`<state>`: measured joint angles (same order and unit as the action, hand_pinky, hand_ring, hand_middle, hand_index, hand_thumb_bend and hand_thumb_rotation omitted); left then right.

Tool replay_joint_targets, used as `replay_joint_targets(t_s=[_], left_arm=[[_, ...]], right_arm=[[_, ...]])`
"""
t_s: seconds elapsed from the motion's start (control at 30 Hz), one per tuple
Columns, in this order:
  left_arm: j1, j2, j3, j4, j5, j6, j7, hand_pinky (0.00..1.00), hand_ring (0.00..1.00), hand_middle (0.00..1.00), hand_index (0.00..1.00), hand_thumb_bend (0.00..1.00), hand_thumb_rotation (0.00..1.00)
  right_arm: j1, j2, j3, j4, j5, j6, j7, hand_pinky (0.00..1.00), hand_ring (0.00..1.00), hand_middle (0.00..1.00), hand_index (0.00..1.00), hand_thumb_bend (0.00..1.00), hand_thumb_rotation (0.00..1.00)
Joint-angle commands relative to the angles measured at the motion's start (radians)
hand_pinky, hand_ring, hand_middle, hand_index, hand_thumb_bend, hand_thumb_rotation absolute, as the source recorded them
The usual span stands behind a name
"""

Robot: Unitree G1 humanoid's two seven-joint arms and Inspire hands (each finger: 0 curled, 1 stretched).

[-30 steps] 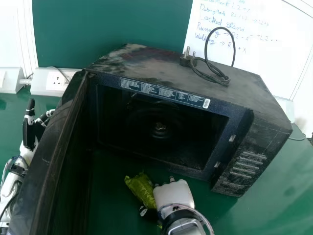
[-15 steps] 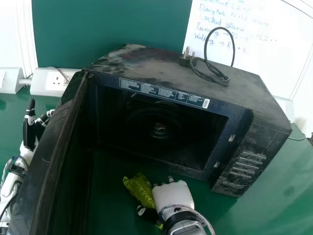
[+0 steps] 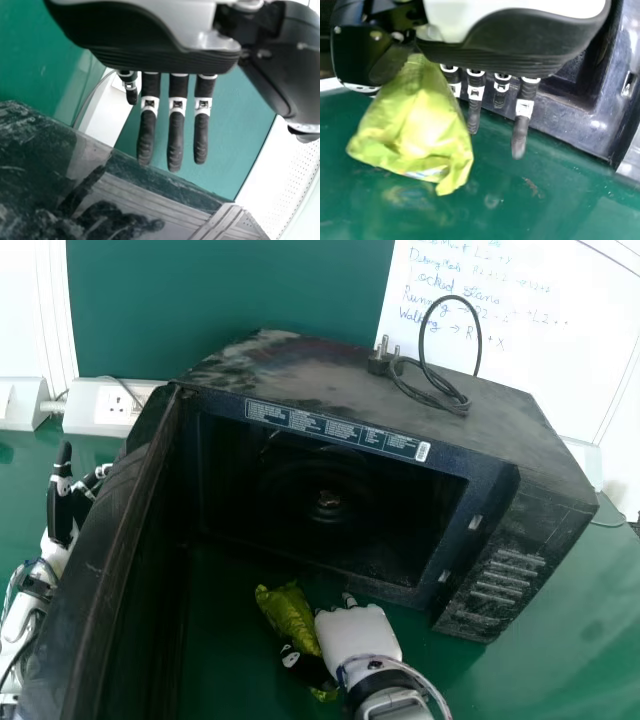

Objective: Put biscuit inside oven

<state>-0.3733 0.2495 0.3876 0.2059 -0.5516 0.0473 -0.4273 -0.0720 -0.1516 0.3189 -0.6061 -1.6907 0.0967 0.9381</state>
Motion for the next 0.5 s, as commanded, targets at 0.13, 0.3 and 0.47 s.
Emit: replay_joint_targets(t_s=[0.13,0.3,0.47], left_arm=[[0.01,0.007,0.002,-0.003,-0.002,0.005,-0.003,0.26,0.32,0.4,0.49,0.52,0.07],[0.008,0.007,0.001,0.0,0.0,0.006,-0.003,0.26,0.32,0.4,0.49,0.52,0.07],[0.007,0.006,0.0,0.002,0.005,0.002,0.001,0.26,0.32,0.4,0.49,0.52,0.07]], right_arm=[[0.006,-0.017,-0.022,-0.02,0.047,-0.011,0.021,0.27,0.26,0.47,0.49,0.53,0.0],[0.012,-0.014,-0.055,-0.069,0.096,-0.005,-0.014,0.39,0.31,0.47,0.49,0.53,0.0],[-0.009,-0.027,-0.099,-0.117,0.145,-0.008,-0.003,0.52,0.39,0.43,0.53,0.52,0.0]])
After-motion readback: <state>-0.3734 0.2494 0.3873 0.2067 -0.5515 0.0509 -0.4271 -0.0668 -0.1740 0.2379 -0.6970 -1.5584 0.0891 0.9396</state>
